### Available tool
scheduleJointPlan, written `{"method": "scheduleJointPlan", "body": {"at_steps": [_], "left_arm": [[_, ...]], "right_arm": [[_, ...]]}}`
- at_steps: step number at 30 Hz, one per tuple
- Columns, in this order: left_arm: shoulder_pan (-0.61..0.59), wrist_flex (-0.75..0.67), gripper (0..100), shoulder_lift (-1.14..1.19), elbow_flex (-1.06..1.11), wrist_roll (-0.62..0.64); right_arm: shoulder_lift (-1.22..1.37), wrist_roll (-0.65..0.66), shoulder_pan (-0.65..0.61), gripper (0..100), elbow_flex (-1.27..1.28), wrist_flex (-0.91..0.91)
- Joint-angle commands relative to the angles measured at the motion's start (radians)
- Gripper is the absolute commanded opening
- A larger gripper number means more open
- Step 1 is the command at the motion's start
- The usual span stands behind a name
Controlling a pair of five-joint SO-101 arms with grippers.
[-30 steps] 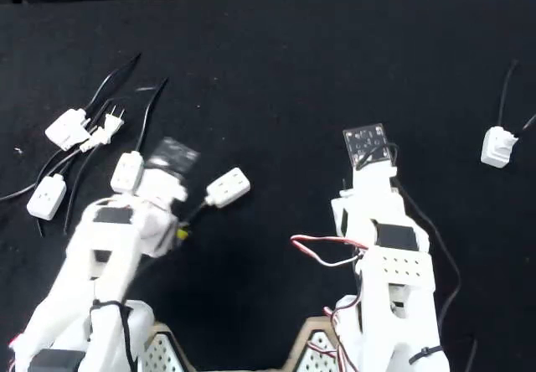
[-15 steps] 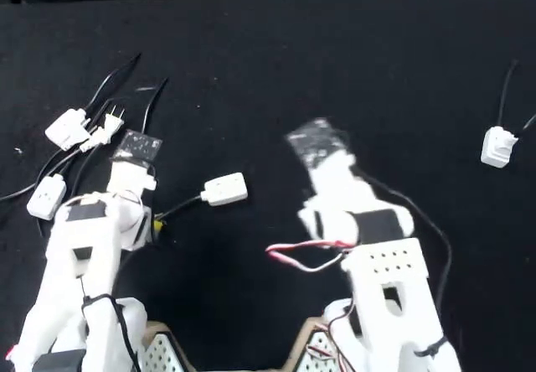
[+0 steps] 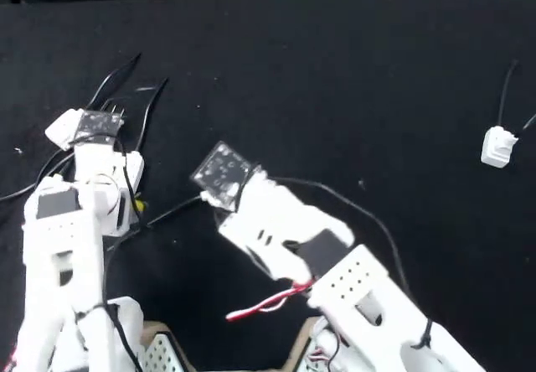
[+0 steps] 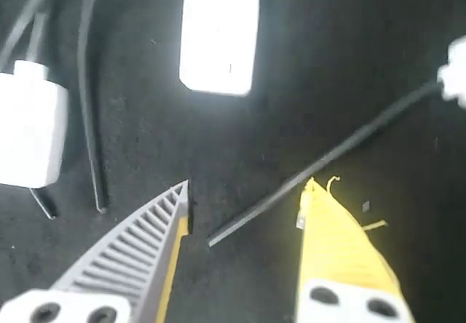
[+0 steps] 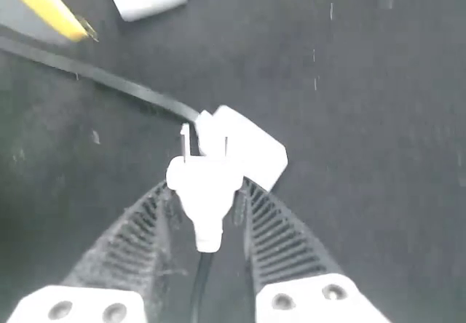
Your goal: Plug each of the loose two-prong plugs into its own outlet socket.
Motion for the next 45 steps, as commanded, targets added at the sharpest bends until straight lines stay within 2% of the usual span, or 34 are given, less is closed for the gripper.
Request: {"method": "scheduleJointPlan", "body": {"at_steps": [1, 8, 17, 23, 28, 36, 39, 45], "left_arm": [[-0.001, -0.098, 25, -0.203, 0.094, 0.149], [0.193, -0.118, 25, -0.457, 0.229, 0.315], [0.228, -0.110, 25, -0.753, 0.363, 0.322], [0.341, -0.052, 25, -0.925, 0.423, 0.316], [0.337, -0.025, 25, -1.034, 0.449, 0.316], [0.196, -0.025, 25, -1.069, 0.432, 0.361], [0.203, -0.003, 25, -1.069, 0.389, 0.379], [0.354, 0.072, 25, -1.069, 0.341, 0.365]], "right_arm": [[0.058, -0.011, -0.043, 1.1, 0.013, -0.149], [0.231, -0.015, -0.078, 1.1, 0.022, -0.288], [0.282, -0.015, -0.117, 1.1, 0.105, -0.477], [0.282, -0.015, -0.120, 1.1, 0.111, -0.485], [0.282, -0.015, -0.120, 1.1, 0.113, -0.483], [0.283, -0.015, -0.120, 1.1, 0.113, -0.483], [0.283, -0.015, -0.120, 1.1, 0.113, -0.483], [0.283, -0.011, -0.120, 1.1, 0.114, -0.483]]}}
